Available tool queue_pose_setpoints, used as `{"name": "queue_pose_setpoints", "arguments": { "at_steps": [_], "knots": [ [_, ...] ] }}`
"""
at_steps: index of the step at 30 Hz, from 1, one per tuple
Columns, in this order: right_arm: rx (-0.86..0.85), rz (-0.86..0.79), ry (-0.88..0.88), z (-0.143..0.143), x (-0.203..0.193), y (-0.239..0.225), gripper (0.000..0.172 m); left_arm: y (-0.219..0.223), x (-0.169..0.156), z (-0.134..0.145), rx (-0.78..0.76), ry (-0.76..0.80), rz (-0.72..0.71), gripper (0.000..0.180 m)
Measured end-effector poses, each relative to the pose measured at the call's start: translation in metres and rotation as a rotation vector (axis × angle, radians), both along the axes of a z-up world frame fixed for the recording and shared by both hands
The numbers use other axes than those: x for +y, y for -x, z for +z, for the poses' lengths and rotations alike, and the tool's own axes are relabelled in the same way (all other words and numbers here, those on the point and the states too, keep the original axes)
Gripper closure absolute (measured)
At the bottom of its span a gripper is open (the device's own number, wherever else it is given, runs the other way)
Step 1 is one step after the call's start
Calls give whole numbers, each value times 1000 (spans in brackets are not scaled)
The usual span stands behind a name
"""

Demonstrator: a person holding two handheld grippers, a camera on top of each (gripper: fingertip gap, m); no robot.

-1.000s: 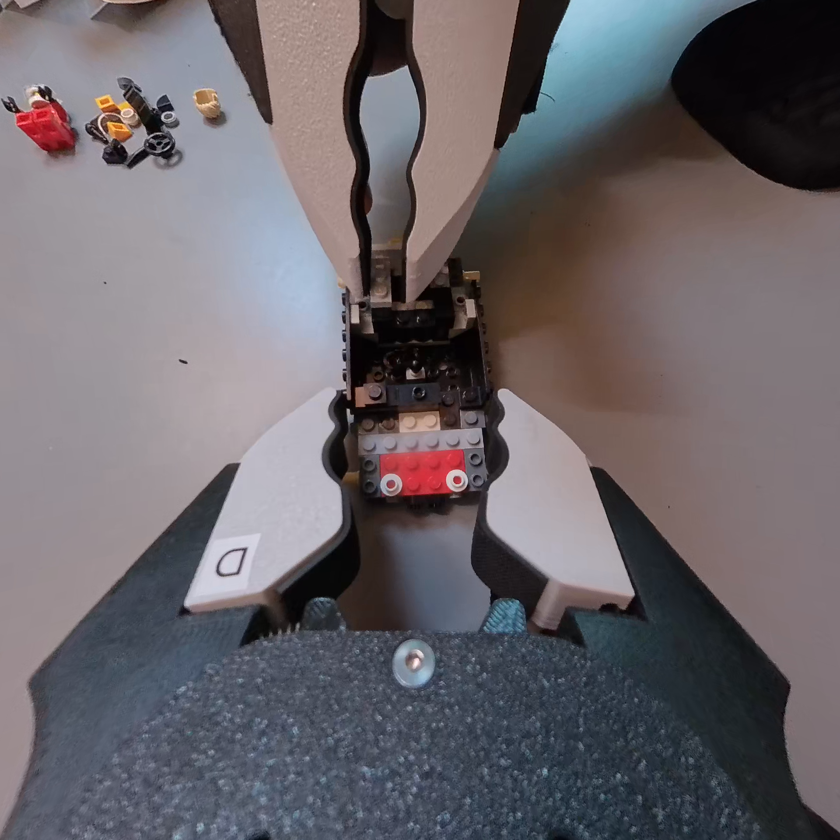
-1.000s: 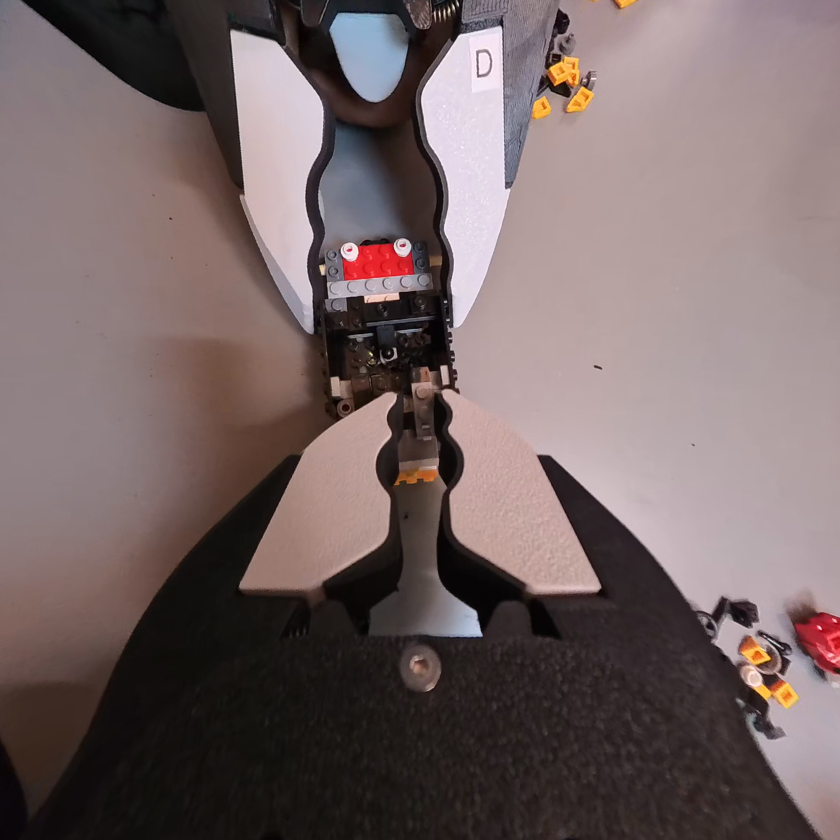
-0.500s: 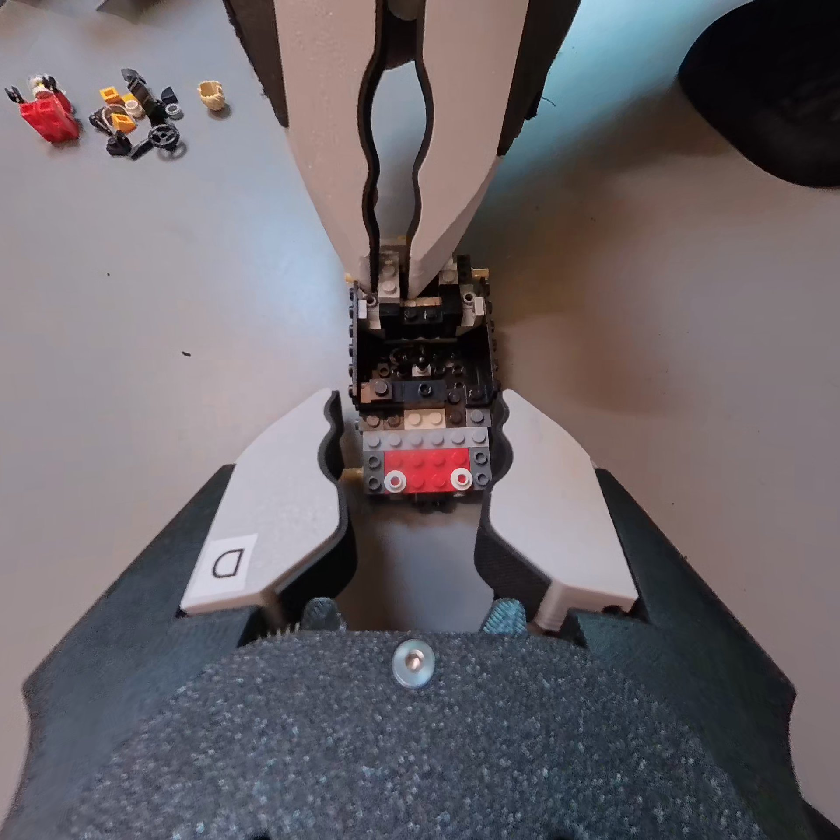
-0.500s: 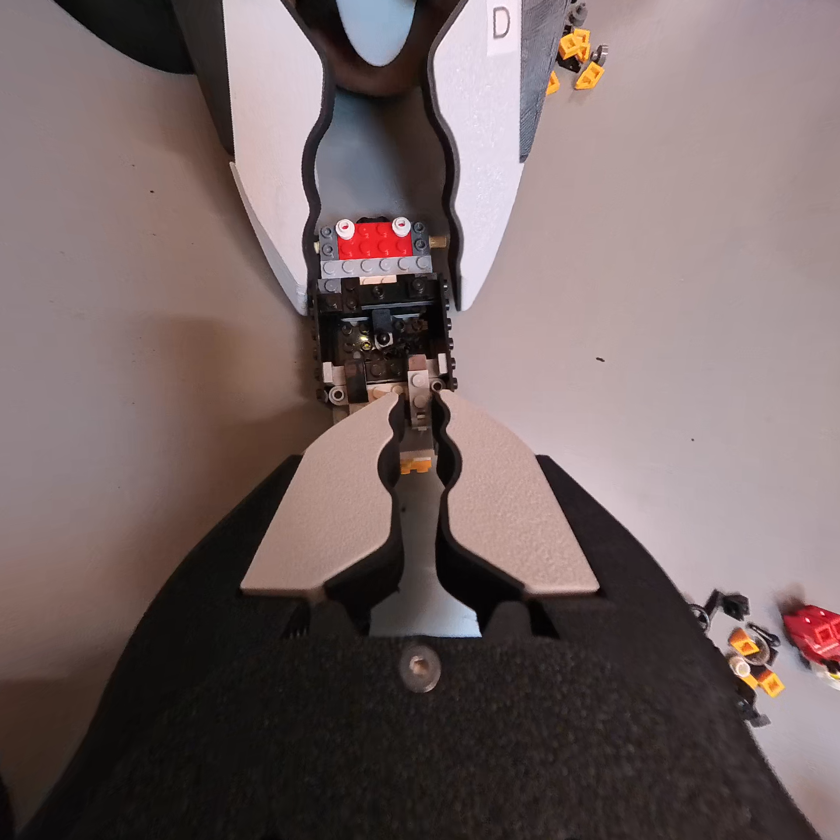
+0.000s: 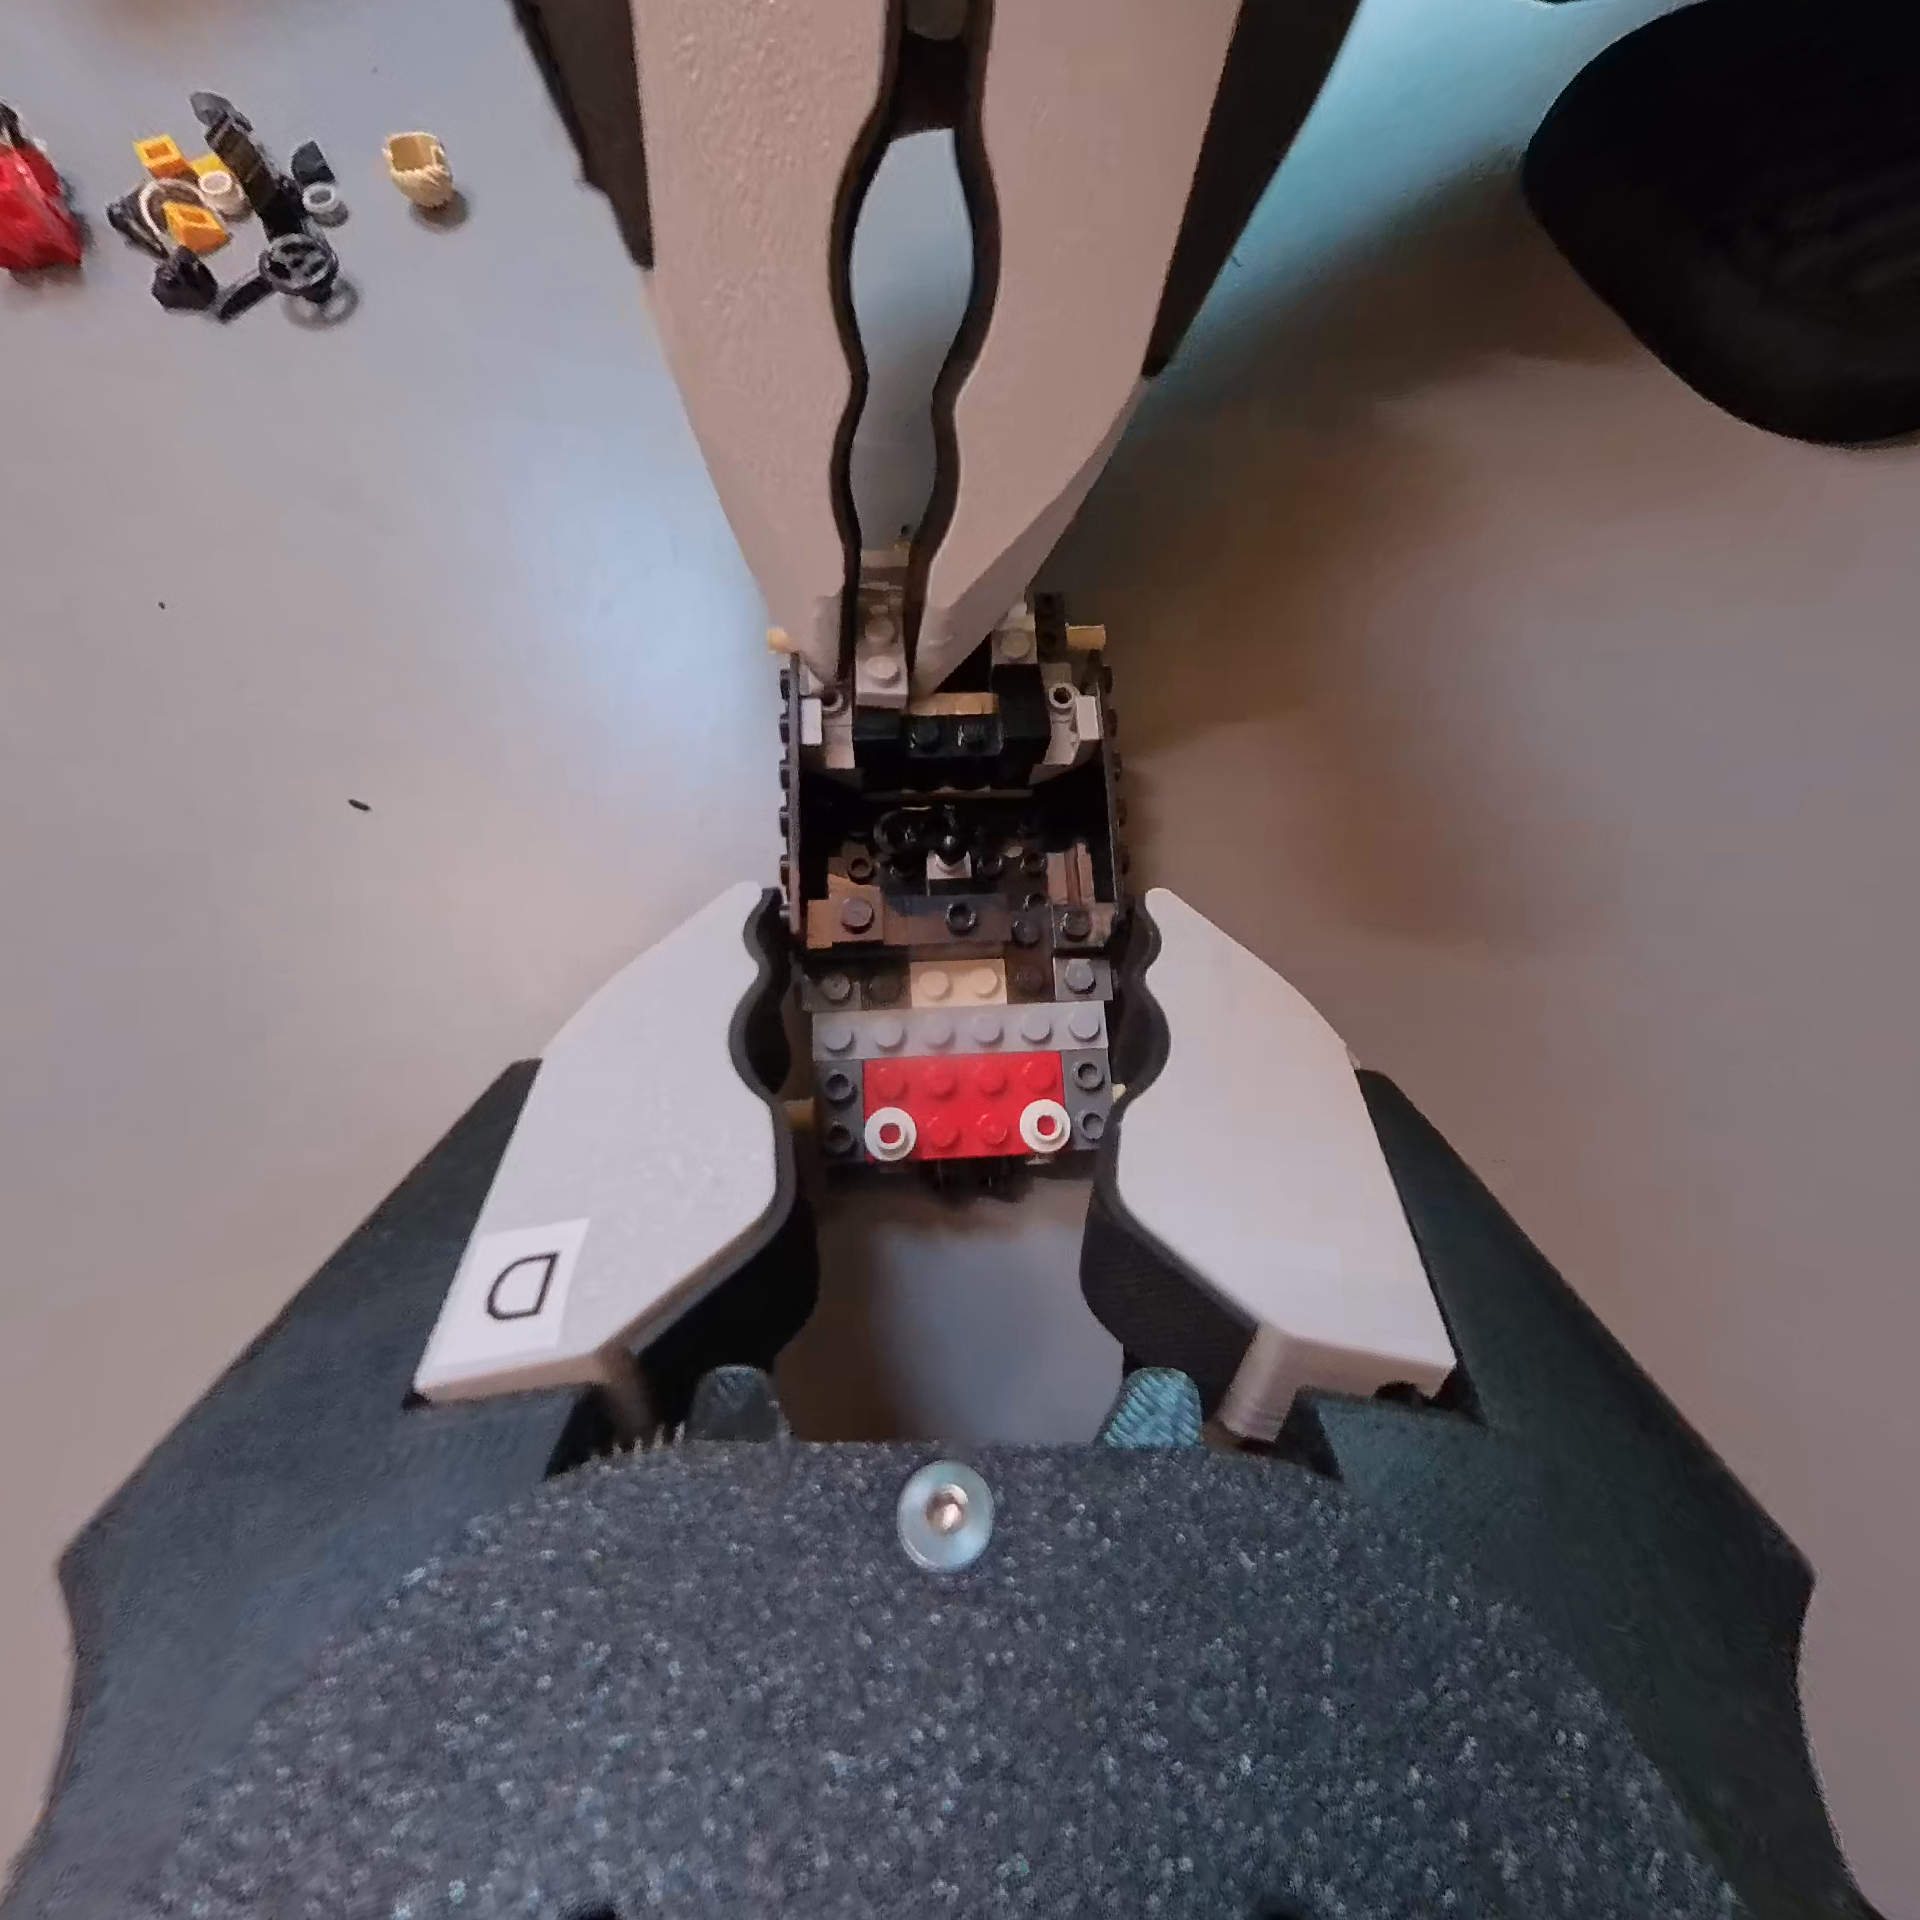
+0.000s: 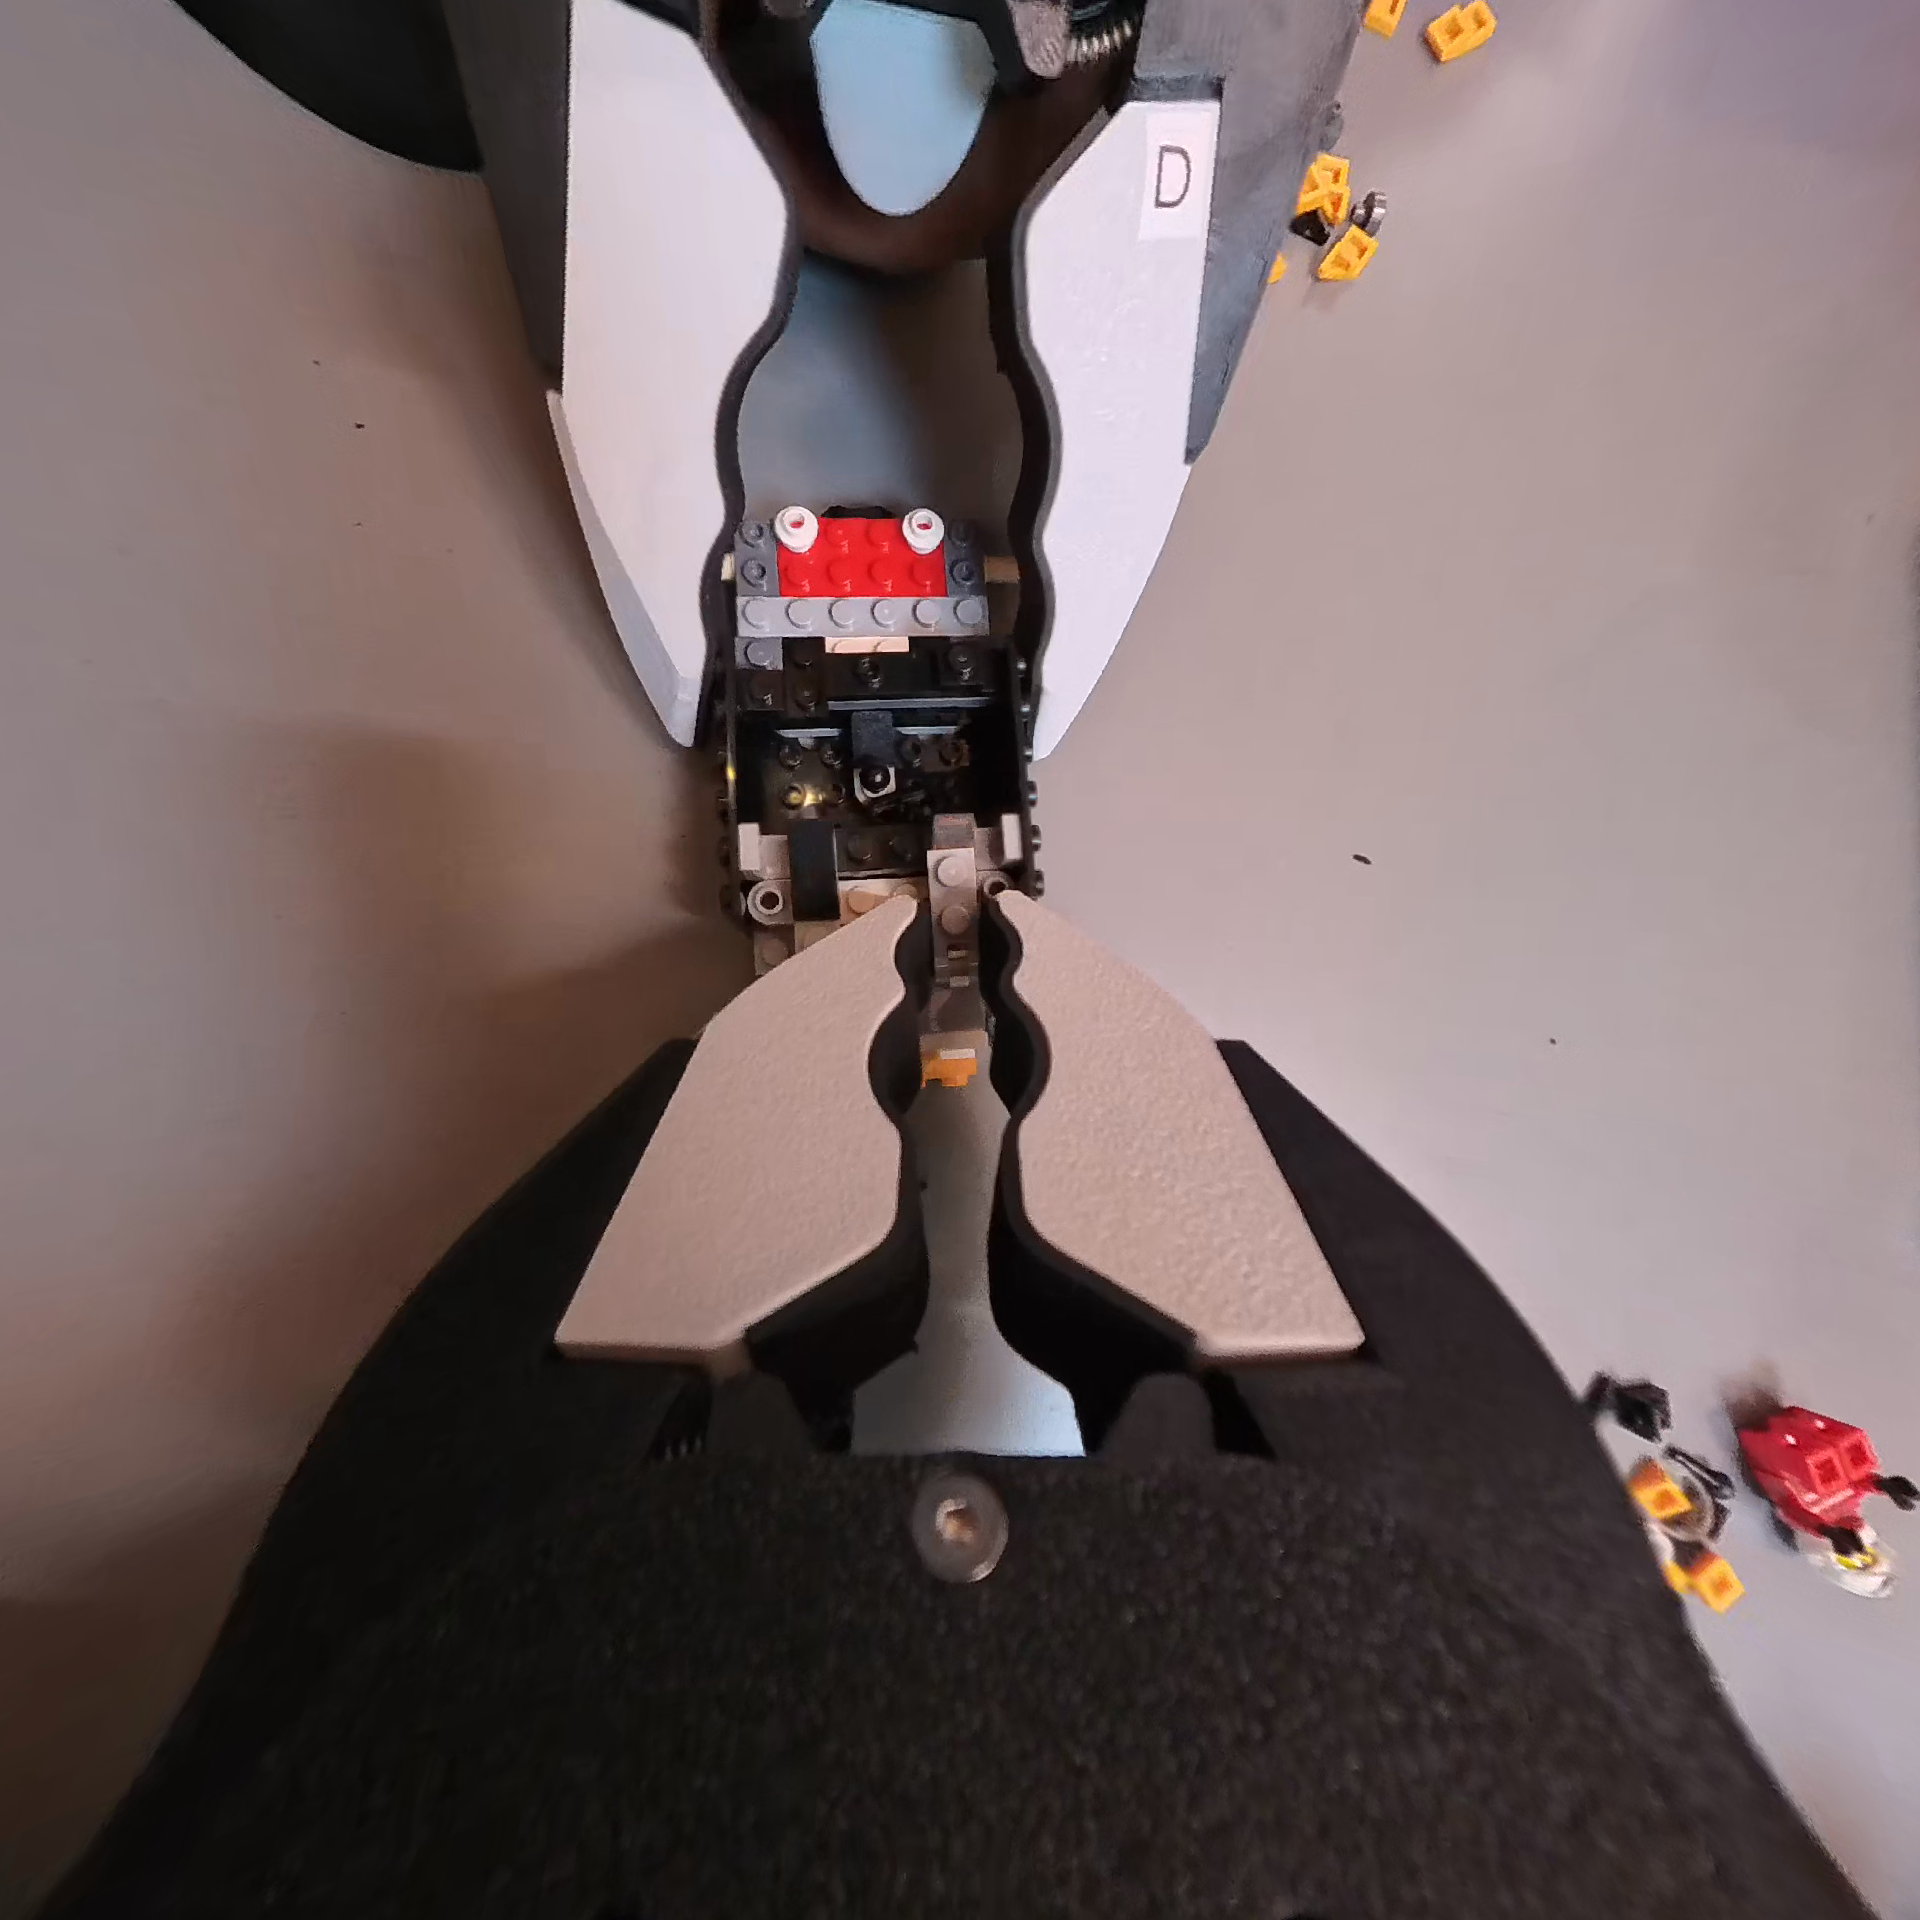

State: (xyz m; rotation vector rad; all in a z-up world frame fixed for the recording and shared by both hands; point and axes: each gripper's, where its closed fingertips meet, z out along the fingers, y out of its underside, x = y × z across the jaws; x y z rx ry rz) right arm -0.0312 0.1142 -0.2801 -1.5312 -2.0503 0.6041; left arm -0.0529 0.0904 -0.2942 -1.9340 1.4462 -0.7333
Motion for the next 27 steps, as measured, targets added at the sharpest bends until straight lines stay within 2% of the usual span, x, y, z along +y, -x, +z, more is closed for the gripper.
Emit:
{"name": "queue_pose_setpoints", "arguments": {
  "at_steps": [4, 17, 27],
  "knots": [
    [30, -7, -45, 1, -2, 0, 164, 1, -2, 0, -3, 76, 13, 121],
    [124, -80, -65, 3, -4, -2, 164, 1, -5, 0, 14, 100, 11, 122],
    [178, -127, 92, 3, -3, -3, 163, -2, -2, 1, -23, 70, 12, 120]
  ]
}}
